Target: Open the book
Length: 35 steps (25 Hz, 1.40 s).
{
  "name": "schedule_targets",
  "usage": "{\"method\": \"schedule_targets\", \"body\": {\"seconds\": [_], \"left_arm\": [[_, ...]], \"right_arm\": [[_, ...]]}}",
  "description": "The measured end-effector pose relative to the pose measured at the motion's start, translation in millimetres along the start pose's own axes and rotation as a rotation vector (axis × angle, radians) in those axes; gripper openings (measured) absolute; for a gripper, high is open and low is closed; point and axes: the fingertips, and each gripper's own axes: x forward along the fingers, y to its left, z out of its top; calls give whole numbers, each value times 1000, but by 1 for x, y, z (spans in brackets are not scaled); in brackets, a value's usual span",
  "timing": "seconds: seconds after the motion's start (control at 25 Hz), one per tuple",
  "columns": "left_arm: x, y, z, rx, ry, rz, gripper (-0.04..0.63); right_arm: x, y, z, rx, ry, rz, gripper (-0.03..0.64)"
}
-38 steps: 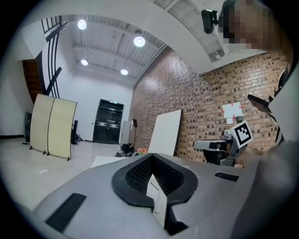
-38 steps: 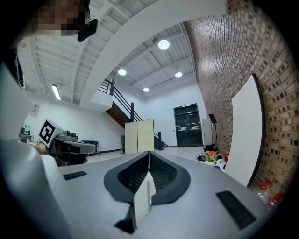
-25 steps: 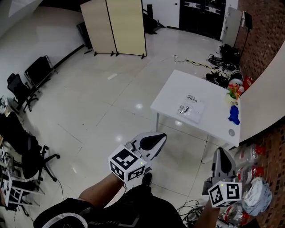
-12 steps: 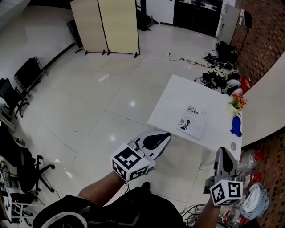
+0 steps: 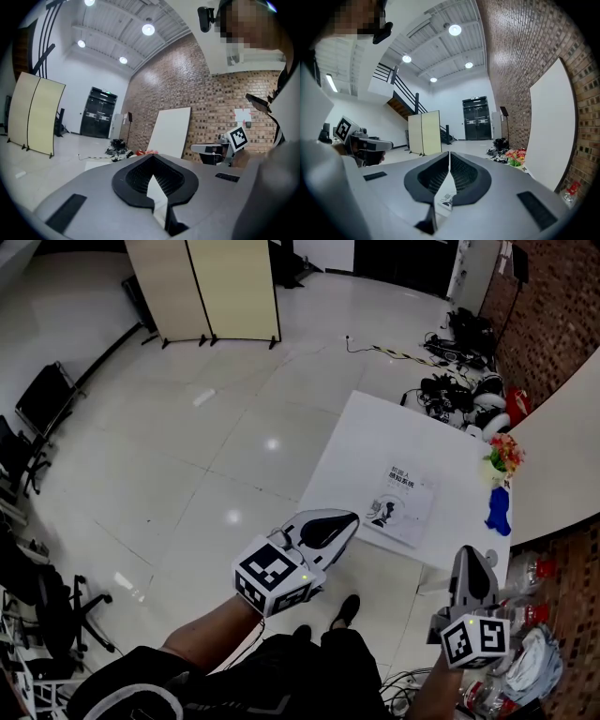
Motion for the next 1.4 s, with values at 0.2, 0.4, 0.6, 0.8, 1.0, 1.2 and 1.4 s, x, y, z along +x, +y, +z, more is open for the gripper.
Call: {"method": "schedule_targets", "body": {"seconds": [0.2,0.4,0.6,0.8,1.0,1.2,1.4], "left_arm": [[54,28,6,25,0,12,-4],[110,55,18,54,28,40,-4],[157,75,28,45,34,62,-4],[188,91,16,20,85,57,-4],[212,118,-23,-27,155,62,-3],[231,146,-86,-90,282,30,-3],[246,166,-147,-141,390,10,-4]], "right_arm": [[56,-35,-9,12,23,39,2],[109,-78,0,13,17,74,2],[146,-110,7,2,18,122,2],[177,-124,-13,73,57,147,3],[205,-142,-60,151,159,94,66],[225,-146,-148,283,361,44,130],[232,-149,-233,368,555,-19,130]]}}
